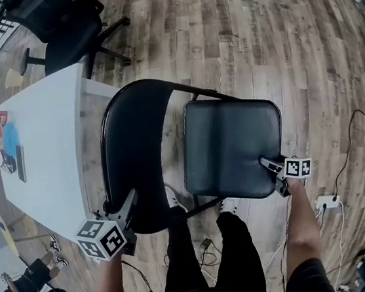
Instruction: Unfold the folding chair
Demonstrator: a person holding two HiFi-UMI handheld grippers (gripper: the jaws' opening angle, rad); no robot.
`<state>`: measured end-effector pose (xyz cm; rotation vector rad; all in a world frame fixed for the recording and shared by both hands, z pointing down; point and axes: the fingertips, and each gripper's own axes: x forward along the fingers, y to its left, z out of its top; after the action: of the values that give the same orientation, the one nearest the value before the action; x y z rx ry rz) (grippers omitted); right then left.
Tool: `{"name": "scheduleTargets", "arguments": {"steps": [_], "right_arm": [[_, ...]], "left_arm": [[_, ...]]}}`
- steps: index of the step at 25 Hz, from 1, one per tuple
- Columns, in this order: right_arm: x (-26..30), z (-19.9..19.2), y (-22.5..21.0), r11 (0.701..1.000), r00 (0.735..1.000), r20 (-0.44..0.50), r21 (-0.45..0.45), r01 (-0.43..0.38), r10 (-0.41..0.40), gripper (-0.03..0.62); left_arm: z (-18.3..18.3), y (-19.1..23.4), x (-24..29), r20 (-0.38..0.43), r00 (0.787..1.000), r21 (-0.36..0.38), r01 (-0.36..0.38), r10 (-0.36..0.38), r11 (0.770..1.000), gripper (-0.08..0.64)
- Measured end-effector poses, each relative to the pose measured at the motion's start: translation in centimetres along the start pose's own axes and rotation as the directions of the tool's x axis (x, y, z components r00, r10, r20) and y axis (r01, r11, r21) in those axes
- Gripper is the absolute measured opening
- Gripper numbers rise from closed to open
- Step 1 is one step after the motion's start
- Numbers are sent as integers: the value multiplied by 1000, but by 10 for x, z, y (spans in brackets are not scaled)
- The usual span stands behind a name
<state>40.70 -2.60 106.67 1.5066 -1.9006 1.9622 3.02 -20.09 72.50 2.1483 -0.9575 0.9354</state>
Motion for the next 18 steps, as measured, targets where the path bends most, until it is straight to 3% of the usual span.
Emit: {"name": "scheduleTargets", "arguments": {"steps": [5, 13, 18], "right_arm": [[0, -1, -26, 1000, 1000, -3, 9, 5, -5, 424], [-4, 4, -31, 999, 999, 33, -2, -39, 39, 425], [-36, 6, -41, 994, 996, 52, -80, 71, -67, 425]], "left_arm": [[0, -33, 10, -1, 1000, 19, -13, 13, 1000, 126], [1, -37, 14, 15, 1000, 20, -17, 17, 1000, 129], [0, -37, 8, 26, 999, -9, -22, 22, 1000, 137]]}}
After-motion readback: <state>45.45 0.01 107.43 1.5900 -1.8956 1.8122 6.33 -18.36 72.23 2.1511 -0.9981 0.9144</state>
